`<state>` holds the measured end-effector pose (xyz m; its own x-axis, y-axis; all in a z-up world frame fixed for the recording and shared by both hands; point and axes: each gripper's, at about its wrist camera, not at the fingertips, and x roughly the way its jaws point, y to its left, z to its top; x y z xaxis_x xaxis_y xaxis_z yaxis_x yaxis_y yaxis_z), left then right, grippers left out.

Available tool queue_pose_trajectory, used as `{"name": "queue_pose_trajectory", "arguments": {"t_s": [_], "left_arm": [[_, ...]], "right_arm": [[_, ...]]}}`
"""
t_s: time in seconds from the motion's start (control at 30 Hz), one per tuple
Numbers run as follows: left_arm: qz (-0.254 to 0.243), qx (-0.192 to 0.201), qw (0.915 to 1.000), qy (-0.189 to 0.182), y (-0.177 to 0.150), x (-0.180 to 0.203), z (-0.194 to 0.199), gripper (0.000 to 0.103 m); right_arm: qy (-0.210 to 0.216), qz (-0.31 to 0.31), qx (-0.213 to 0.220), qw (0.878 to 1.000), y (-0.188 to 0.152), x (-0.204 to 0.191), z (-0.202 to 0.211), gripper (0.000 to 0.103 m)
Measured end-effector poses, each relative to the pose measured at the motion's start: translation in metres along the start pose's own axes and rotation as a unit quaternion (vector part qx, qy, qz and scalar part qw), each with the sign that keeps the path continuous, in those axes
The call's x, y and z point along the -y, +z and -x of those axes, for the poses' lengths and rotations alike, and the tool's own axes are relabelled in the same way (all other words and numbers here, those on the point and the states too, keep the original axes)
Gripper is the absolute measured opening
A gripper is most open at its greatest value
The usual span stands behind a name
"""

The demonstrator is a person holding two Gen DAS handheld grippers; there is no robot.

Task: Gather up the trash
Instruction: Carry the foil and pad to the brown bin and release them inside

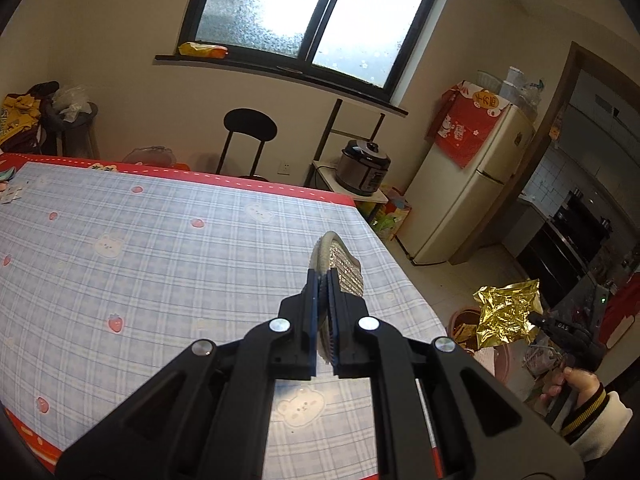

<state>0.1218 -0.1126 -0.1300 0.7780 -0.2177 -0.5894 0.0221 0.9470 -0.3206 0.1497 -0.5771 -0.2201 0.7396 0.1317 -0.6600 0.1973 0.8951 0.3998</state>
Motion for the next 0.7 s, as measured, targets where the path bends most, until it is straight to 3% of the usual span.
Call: {"name": "queue_pose_trajectory", "arguments": {"t_s": [0.17,0.27,0.3,0.33,0.37,0.47,0.53,0.6,0.7], "left_arm": [[-0.016,-0.011,0.9997,-0.014,-0.001,0.030,-0.023,0.008],[-0.033,-0.018,0.9990,-0.025,0.000,0.050,-0.037,0.008],[-0.037,-0.020,0.9987,-0.028,0.001,0.055,-0.039,0.008],[-0.043,-0.022,0.9983,-0.033,0.002,0.061,-0.043,0.008],[-0.049,-0.023,0.9978,-0.038,0.003,0.068,-0.046,0.008],[-0.066,-0.026,0.9959,-0.056,0.007,0.088,-0.054,0.008],[-0.080,-0.029,0.9938,-0.072,0.008,0.103,-0.060,0.008],[-0.093,-0.031,0.9911,-0.090,0.009,0.119,-0.066,0.008],[-0.112,-0.039,0.9856,-0.121,0.008,0.147,-0.079,0.008]], "right_arm": [[-0.039,-0.016,0.002,0.999,0.013,0.040,-0.007,0.003],[-0.068,-0.028,-0.001,0.997,0.016,0.058,-0.013,0.011],[-0.070,-0.034,-0.003,0.997,0.017,0.065,-0.012,0.029],[-0.073,-0.041,-0.002,0.997,0.018,0.070,-0.010,0.054],[-0.082,-0.047,0.008,0.996,0.017,0.075,-0.005,0.061],[-0.095,-0.040,0.022,0.994,0.017,0.079,0.007,0.075],[-0.109,-0.039,0.028,0.993,0.017,0.080,0.019,0.092],[-0.114,-0.038,0.039,0.992,0.017,0.081,0.035,0.098],[-0.127,-0.024,0.053,0.990,0.019,0.079,0.058,0.098]]}}
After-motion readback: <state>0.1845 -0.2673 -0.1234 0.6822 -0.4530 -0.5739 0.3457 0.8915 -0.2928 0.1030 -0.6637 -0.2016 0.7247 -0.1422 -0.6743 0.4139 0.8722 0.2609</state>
